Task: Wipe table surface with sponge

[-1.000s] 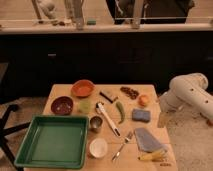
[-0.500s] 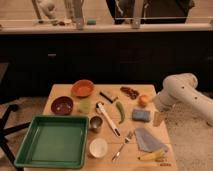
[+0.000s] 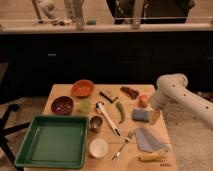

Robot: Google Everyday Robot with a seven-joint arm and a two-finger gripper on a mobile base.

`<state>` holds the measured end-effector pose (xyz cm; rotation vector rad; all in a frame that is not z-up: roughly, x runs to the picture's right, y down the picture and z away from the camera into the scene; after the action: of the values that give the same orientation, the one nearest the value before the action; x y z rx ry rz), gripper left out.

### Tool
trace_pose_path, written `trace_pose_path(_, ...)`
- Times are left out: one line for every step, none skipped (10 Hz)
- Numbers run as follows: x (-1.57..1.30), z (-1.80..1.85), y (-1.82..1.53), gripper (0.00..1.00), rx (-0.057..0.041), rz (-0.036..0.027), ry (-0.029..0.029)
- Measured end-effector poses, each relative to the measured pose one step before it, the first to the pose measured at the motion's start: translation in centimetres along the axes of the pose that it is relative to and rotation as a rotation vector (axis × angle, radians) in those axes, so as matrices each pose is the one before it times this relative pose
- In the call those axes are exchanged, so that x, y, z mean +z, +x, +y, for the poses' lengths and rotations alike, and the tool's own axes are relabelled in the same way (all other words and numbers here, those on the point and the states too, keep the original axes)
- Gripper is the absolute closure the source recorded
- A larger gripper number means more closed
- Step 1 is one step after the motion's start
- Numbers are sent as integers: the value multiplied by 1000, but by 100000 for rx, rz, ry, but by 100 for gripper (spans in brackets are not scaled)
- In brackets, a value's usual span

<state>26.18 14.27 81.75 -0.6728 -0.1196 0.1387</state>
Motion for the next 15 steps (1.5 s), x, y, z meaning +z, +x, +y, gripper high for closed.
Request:
trace_pose_path(853,-114,192,20,1543,1043,-826)
trace_pose_path(803,-85,158,20,1134,707,-571)
trace_pose_path(345,-267,43,20,1695,1679,117)
trace_pose_path(143,-79,-184,20,221,337,-78)
trace_pose_path(5,18,76,20,49,125,-15)
trace_pose_path(-5,19,56,20,85,4,13)
trace_pose_path(5,51,39,20,24,-33,57)
trace_pose_path(-76,-14,130,20,830,-699,847)
trace_pose_path(180,84,547,20,2695,-666,471)
trace_pose_path(499,-234,1320,20,5171,-1833,1128)
trace_pose_path(258,-227,742,20,2890,-1213,254)
trace_pose_path(277,-207,84,20,1699,-1218,148)
trace_pose_path(208,-186,-166,20,895,-870,89)
trace_pose_path(211,-65,26,20,749,-594,48)
trace_pose_path(157,-40,179,20,644,-130,192)
